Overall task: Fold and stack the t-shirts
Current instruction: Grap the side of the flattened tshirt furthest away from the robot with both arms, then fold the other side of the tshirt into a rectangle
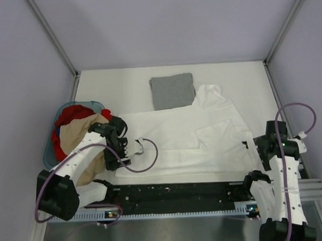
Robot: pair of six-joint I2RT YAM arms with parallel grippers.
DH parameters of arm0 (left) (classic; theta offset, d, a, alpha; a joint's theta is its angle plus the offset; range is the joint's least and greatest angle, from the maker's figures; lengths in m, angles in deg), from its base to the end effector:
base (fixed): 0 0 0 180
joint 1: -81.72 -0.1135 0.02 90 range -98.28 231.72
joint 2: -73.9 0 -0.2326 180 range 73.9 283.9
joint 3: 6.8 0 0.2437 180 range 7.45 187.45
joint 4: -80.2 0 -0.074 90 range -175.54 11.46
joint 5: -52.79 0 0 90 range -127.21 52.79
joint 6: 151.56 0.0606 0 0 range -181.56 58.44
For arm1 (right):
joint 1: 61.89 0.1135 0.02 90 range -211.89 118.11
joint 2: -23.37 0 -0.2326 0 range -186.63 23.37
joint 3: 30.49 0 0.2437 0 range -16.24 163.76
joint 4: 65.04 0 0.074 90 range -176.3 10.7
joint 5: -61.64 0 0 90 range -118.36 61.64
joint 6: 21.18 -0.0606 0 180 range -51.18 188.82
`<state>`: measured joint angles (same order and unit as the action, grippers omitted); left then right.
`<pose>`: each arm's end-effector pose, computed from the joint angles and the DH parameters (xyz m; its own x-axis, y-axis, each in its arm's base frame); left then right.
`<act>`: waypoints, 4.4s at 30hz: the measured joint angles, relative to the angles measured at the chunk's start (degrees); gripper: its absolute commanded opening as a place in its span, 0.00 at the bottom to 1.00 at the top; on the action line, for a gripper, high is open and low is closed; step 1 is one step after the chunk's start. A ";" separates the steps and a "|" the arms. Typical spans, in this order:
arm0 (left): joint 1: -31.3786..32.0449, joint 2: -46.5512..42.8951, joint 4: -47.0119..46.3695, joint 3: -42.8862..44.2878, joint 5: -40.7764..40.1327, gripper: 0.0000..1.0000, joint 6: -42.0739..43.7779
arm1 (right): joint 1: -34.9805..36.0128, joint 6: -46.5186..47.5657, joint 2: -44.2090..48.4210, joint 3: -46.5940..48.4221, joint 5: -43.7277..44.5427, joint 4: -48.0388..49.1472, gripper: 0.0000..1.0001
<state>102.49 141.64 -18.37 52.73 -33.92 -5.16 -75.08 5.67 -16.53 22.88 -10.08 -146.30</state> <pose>0.1614 -0.0649 0.1595 -0.2223 0.9736 -0.0513 0.9749 0.2211 -0.0265 0.1206 -0.0478 0.1977 -0.1108 0.8961 -0.4298 0.9542 0.2169 0.2061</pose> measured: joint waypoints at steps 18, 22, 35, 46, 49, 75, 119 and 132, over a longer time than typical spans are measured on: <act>-7.45 29.42 -4.42 47.15 1.73 0.59 -5.49 | 3.08 30.12 -31.08 25.20 -20.68 39.93 0.64; -9.62 39.12 -6.23 52.26 1.44 0.65 -5.16 | 6.56 36.68 -46.10 34.32 -23.47 42.07 0.63; -14.45 53.81 -7.28 58.31 1.64 0.72 -4.00 | 9.18 40.06 -82.99 58.64 -31.56 41.59 0.66; -16.41 63.08 -3.82 65.46 5.55 0.67 -2.64 | 11.58 37.18 -91.56 65.99 -35.52 41.99 0.58; -16.44 63.10 -2.32 65.09 7.23 0.61 -1.84 | 11.58 36.02 -91.97 65.99 -35.43 41.94 0.36; -14.93 37.24 -6.71 45.42 12.48 0.00 1.55 | 11.91 45.81 -41.88 29.42 -37.66 44.72 0.00; -9.88 21.35 -5.51 15.63 10.29 0.56 10.12 | 11.78 11.61 2.82 -13.46 -7.91 26.53 0.78; 8.37 23.26 -9.16 37.44 27.19 0.55 -5.92 | 11.78 27.71 -9.97 -0.87 -18.34 33.35 0.57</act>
<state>110.86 164.90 -27.53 90.17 -6.73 -11.09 -63.30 33.38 -26.50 22.00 -28.42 -112.95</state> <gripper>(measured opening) 0.534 0.612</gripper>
